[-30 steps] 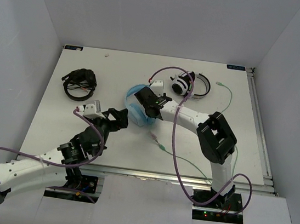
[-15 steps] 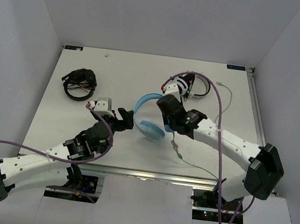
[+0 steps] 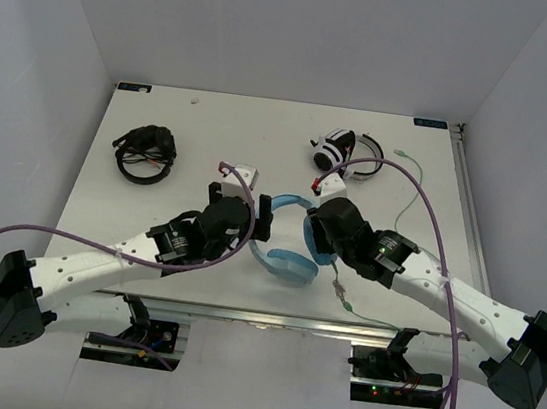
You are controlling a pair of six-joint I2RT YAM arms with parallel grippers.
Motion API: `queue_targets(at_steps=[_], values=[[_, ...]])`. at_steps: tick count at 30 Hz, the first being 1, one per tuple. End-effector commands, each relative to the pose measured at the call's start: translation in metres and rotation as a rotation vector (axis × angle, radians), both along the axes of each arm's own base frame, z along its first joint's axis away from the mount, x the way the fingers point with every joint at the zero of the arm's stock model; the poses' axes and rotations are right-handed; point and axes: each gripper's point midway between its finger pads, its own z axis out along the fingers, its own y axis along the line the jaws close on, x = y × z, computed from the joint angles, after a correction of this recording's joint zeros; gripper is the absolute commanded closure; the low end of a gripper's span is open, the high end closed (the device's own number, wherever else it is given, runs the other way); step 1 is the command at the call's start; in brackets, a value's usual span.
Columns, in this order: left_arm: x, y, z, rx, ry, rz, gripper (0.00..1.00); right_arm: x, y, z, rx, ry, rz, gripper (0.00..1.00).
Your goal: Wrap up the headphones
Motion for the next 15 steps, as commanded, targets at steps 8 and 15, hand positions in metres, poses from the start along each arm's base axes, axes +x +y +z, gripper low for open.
queue_targets(at_steps=[8, 15], values=[[-0.002, 0.001, -0.008, 0.158, 0.067, -0.032, 0.19, -0.001, 0.020, 0.025, 0.145, -0.049, 0.035, 0.92], [-0.007, -0.009, -0.017, 0.177, 0.116, -0.093, 0.25, -0.002, 0.019, 0.026, 0.147, -0.050, 0.039, 0.92]])
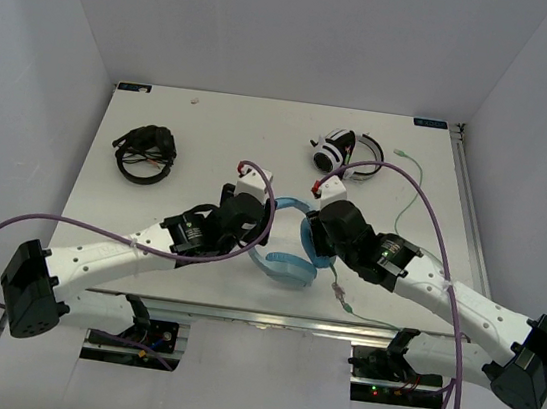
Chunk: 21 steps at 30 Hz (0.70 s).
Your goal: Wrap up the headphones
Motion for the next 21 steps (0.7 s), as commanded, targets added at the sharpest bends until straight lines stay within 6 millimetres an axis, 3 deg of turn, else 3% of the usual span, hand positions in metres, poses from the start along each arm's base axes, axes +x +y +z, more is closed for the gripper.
queue_targets(at_steps=[1, 7, 12, 21], values=[[-0.004, -0.006, 0.002, 0.012, 0.031, -0.041, 0.26, 0.005, 0.015, 0.026, 0.114, -0.057, 0.005, 0.92], [-0.005, -0.005, -0.002, 0.033, 0.044, -0.042, 0.29, 0.003, 0.016, 0.025, 0.116, -0.050, 0.018, 0.92], [-0.001, -0.003, -0.004, 0.079, 0.050, -0.022, 0.41, 0.002, 0.018, 0.023, 0.110, -0.042, 0.030, 0.92], [0.001, -0.008, -0.007, 0.114, 0.065, -0.039, 0.41, -0.003, 0.023, 0.019, 0.108, -0.023, 0.066, 0.92]])
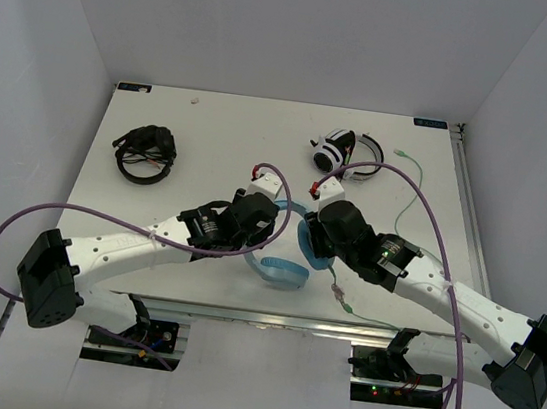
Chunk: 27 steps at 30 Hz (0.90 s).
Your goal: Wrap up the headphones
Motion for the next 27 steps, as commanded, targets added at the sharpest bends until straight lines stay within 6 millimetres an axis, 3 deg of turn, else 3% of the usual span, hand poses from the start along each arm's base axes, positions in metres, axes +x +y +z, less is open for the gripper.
queue_targets(at_steps=[1, 9, 12, 16, 18, 23, 27], values=[[0.005, -0.005, 0.018, -0.013, -0.027, -0.007, 0.41, 0.002, 0.018, 0.020, 0.097, -0.038, 0.034, 0.92], [0.007, -0.007, 0.019, -0.004, -0.029, -0.013, 0.44, -0.001, 0.020, 0.019, 0.093, -0.032, 0.046, 0.92], [0.007, -0.008, 0.017, 0.000, -0.026, -0.014, 0.60, -0.002, 0.020, 0.020, 0.094, -0.032, 0.048, 0.92], [0.006, -0.010, 0.013, 0.011, -0.014, -0.029, 0.96, -0.002, 0.021, 0.019, 0.092, -0.032, 0.049, 0.92], [0.007, -0.011, 0.012, 0.011, -0.011, -0.024, 1.00, -0.001, 0.021, 0.018, 0.090, -0.032, 0.047, 0.91], [0.009, -0.006, 0.010, 0.009, -0.022, 0.018, 1.00, 0.003, 0.023, 0.014, 0.073, -0.028, 0.034, 0.78], [0.015, 0.004, 0.020, -0.020, -0.059, 0.094, 1.00, 0.002, 0.025, 0.019, 0.090, -0.040, 0.047, 0.50]])
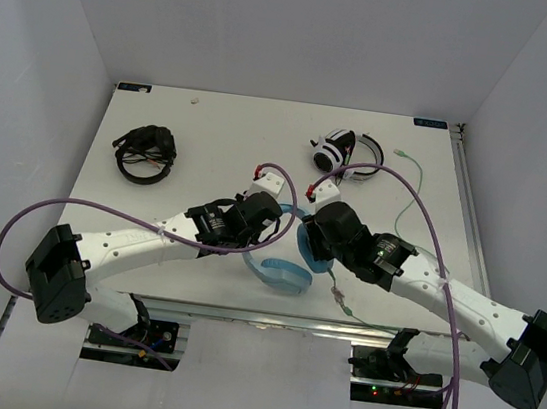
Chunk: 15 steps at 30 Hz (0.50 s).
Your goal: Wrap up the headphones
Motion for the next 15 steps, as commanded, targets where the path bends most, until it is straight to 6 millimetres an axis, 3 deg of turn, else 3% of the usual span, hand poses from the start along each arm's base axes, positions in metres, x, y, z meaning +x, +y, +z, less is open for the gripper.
queue_targets(at_steps=[1, 9, 15], values=[[0.011, -0.003, 0.034, -0.124, -0.084, 0.079, 1.00, 0.007, 0.024, 0.032, 0.137, -0.071, 0.034, 0.44], [0.017, 0.031, 0.080, -0.279, -0.180, 0.215, 1.00, 0.005, 0.023, 0.058, 0.212, -0.127, 0.046, 0.19], [0.012, 0.078, 0.113, -0.351, -0.267, 0.405, 1.00, 0.009, 0.031, 0.103, 0.281, -0.195, 0.073, 0.11]])
